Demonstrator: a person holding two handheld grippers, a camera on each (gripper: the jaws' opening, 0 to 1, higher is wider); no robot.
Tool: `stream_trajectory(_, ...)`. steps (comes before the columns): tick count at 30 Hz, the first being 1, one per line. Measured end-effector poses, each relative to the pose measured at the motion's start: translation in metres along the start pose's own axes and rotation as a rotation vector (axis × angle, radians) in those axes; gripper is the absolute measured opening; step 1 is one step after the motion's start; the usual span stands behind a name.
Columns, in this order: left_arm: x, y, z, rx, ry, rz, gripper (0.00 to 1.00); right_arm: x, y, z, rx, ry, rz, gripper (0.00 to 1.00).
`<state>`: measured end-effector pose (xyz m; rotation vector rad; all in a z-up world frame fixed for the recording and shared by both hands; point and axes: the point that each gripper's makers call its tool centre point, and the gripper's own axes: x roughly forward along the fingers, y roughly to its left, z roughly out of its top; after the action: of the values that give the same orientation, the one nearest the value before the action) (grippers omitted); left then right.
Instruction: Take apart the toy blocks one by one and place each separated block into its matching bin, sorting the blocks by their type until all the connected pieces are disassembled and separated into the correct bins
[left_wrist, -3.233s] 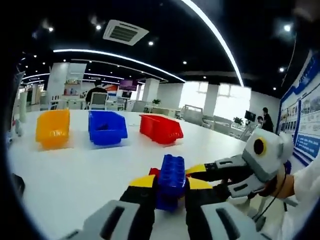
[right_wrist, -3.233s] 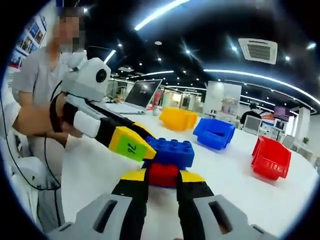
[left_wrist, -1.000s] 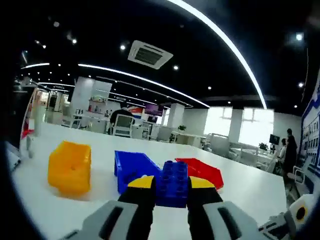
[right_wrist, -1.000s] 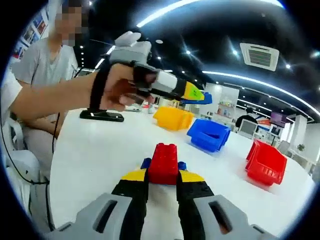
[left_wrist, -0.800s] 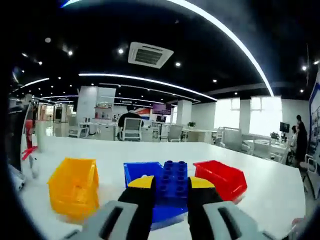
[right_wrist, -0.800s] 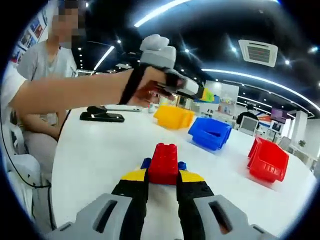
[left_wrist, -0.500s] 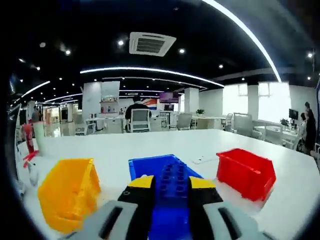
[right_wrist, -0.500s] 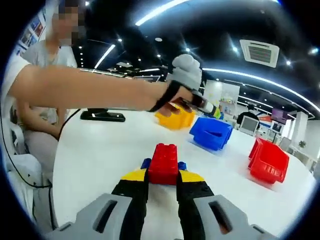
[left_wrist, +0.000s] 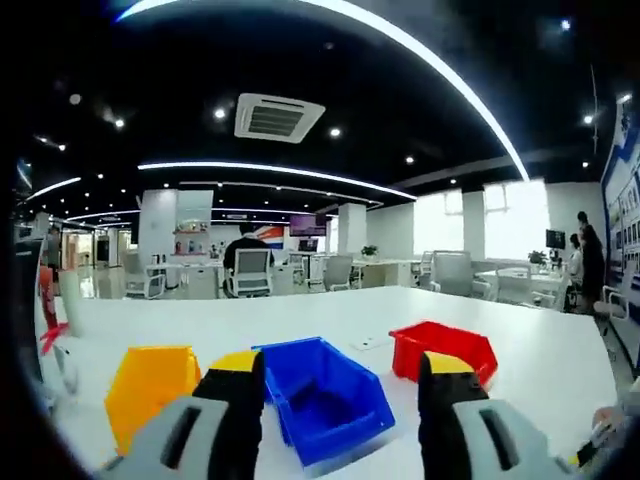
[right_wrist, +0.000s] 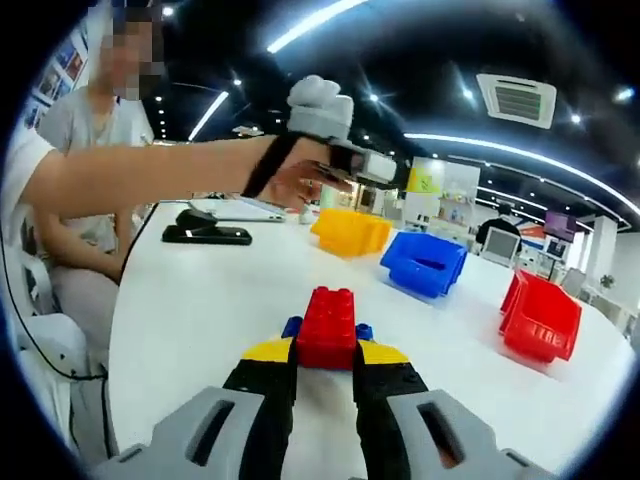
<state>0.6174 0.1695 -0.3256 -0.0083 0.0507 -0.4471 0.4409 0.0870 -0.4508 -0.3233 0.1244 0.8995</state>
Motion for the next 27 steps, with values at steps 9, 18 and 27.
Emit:
stream_trajectory(9,-0.104,-0.011,0.009,-0.028,-0.068,-0.09,0.59,-0.003,-0.003,0.001,-0.021,0.012,0.005,0.23)
stream_trajectory(18,-0.173,-0.032,-0.016,-0.08,-0.103,-0.139,0.58,0.0,-0.003,0.0,0.011,0.014,0.012,0.23)
stream_trajectory(27,-0.19,-0.045,-0.069,-0.092,-0.031,-0.164,0.59,0.002,-0.001,0.001,0.002,0.017,0.01,0.23)
